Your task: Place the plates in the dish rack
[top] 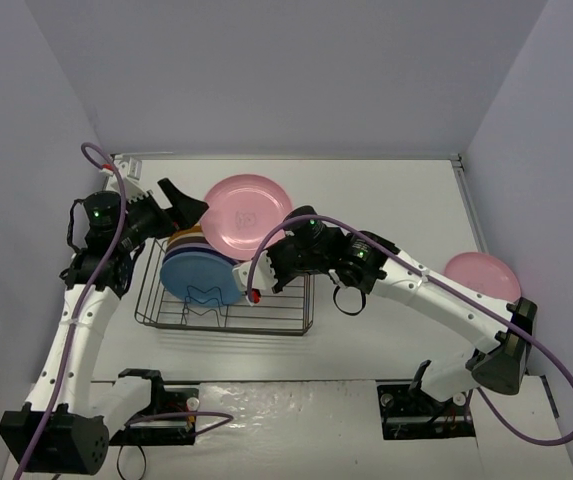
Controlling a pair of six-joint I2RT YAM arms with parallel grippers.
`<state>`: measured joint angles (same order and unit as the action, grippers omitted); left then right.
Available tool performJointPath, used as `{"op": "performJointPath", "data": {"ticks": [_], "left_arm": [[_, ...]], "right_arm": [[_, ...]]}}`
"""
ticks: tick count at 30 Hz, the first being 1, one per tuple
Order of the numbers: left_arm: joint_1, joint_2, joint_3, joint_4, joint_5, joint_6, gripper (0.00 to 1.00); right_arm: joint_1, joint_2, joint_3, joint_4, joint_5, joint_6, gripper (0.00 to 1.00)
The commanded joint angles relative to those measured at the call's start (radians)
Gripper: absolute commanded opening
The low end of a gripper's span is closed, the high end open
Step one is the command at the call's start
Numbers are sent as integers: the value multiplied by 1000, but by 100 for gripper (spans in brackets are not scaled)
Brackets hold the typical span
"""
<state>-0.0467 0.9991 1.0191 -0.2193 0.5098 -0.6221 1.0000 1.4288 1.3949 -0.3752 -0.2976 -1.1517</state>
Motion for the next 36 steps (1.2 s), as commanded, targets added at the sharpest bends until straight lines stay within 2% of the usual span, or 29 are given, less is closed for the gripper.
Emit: {"op": "performJointPath", "data": {"ticks": [1,4,10,13,15,17,21,22,23,25,26,29,33,36], "left_arm": [[-7,52,39,137,91,-17,97],[-8,82,31,195,137,-39,86],[-13,109,42,257,187,-40,44],[-15,113,42,288,216,-28,18],[-15,112,40,308,238,-27,6],[-16,113,40,316,242,-24,0],[-15,104,38,332,246,14,0],[-15,98,37,346,257,38,0],[-15,91,37,361,268,68,0],[-15,71,39,382,276,127,0],[-15,69,43,385,278,154,0],[-13,38,56,385,282,238,0],[-14,-11,46,382,249,288,0],[-13,-37,19,402,199,308,0]], "right_arm": [[-6,-34,29,103,-50,-41,0],[-6,-31,38,89,-67,-57,0],[-6,-28,40,77,-72,-63,0],[-5,-28,35,76,-73,-60,0],[-6,-28,29,81,-75,-59,0],[-6,-30,27,84,-75,-57,0],[-6,-33,23,89,-66,-50,0],[-7,-36,16,112,-61,-27,6],[-9,-41,8,139,-59,2,19],[-19,-50,-3,170,-60,47,53],[-20,-55,-10,189,-60,73,63],[-48,-70,-16,252,-60,204,79],[-99,-97,-40,337,-67,323,96],[-153,-116,-49,444,-99,466,100]]}}
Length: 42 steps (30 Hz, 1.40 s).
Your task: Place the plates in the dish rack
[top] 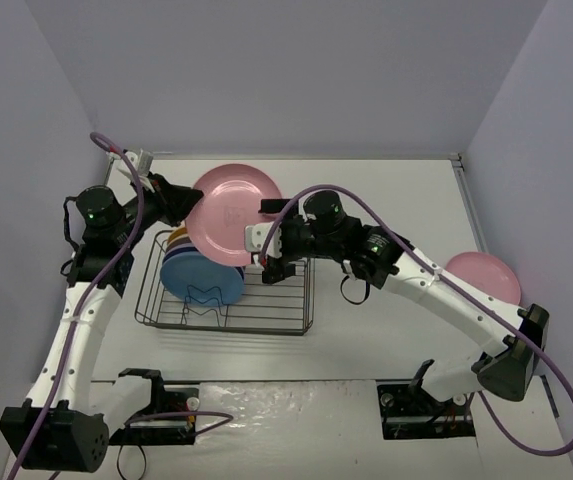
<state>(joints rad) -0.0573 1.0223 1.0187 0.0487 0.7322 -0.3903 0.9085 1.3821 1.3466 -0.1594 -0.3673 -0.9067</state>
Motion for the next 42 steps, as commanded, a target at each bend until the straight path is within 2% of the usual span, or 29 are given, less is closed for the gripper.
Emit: {"op": "performJointPath", "data": {"ticks": [1,2,6,11,13,18,20,23,26,31,32,34,37,39,41,42], "left_arm": [[-4,-74,5,136,-38,82,0],[-4,-84,-1,141,-62,86,0],[-3,-93,-20,143,-151,122,0],[-2,-90,-32,188,-180,140,0],[-2,-94,-48,220,-145,142,0],[-4,-126,-125,348,-48,142,0],[-3,-135,-134,352,-31,144,0],[-2,-145,-132,330,-27,152,0],[-4,-148,-129,320,-25,157,0],[-4,-147,-135,321,-22,156,0],[-3,-146,-136,322,-21,155,0],[-2,-148,-138,327,-15,154,0],[-2,-151,-138,333,-10,145,0],[-4,-155,-138,333,-11,135,0],[-3,-161,-135,334,-6,121,2],[-4,-164,-135,334,-4,112,8]], "right_arm": [[-100,-75,1,265,-56,267,100],[-122,-78,5,283,-72,354,100],[-200,-74,67,264,-191,497,100],[-226,-26,134,170,-117,608,100],[-254,-4,163,167,-108,696,100],[-346,119,227,202,-262,849,100],[-347,153,248,213,-308,873,97],[-347,192,259,232,-347,879,86],[-346,206,254,252,-417,875,84],[-347,205,239,264,-420,882,79],[-347,203,235,270,-414,885,73],[-347,200,225,289,-402,897,42],[-347,198,220,291,-415,892,21],[-347,198,224,289,-431,894,0],[-343,188,216,291,-402,887,0],[-339,180,211,292,-366,881,0]]}}
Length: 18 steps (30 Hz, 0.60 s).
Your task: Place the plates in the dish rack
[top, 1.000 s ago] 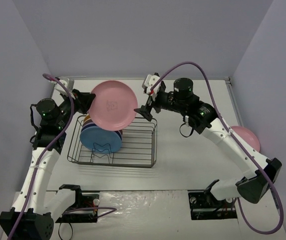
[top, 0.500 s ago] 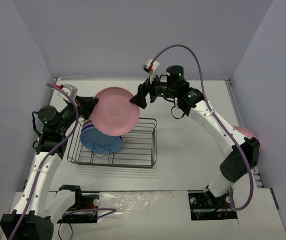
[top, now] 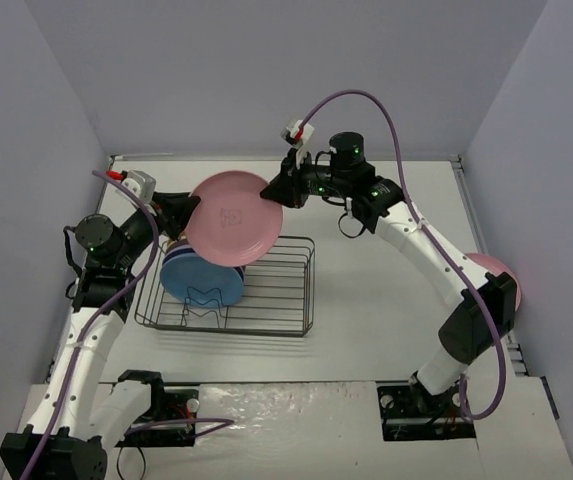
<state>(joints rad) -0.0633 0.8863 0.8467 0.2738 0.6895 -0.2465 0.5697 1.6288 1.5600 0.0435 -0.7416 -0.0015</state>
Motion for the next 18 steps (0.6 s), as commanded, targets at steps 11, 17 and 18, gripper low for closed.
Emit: {"op": "performJointPath", "data": {"ticks": [11,17,18], "left_arm": [[13,-6,280,-477,-471,-119,97],[102,86,340,-655,-487,-207,97],[133,89,325,-658,-457,-220,97]], "right_arm": [[257,-271,-104,126,831,-278,0],[433,-358,-167,182,902,-388,0],[464,-375,-178,188,919,-411,0]]}}
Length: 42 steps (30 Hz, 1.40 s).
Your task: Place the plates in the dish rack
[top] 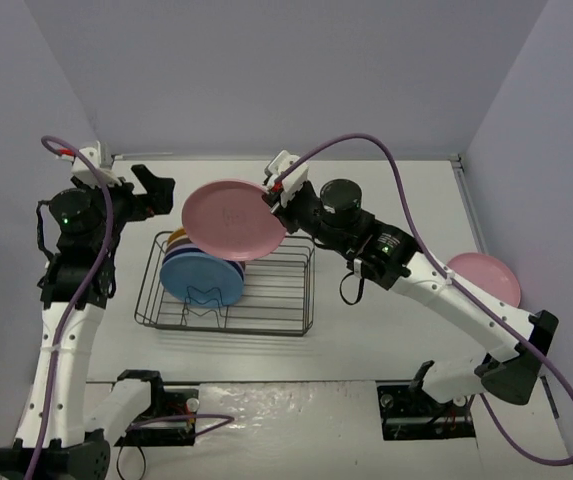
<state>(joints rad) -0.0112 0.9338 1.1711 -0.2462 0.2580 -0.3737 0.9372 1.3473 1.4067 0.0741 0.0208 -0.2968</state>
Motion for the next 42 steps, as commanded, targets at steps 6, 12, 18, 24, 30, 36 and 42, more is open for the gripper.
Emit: {"op": "performJointPath", "data": {"ticks": [6,12,18,24,30,36,42], "left_arm": [[153,-33,-117,-116,-40,-168,97],[157,-123,-171,-147,-144,-200,97],[159,-156,-169,-249,-319,-231,97],[160,-140,-189,-265,-344,-250,97],[177,-107,-199,-266,-368,-252,97],[197,-94,-209,-245,-341,-254,97],[215,-81,-213,-237,-305,-255,97]], "right_arm": [[191,-94,-67,186,135,-180,0],[361,10,-113,288,366,-319,0],[408,108,-130,377,434,-368,0],[443,224,-135,520,593,-470,0],[451,283,-114,564,625,-517,0],[456,315,-150,625,606,-579,0],[458,349,-164,665,601,-606,0]]}}
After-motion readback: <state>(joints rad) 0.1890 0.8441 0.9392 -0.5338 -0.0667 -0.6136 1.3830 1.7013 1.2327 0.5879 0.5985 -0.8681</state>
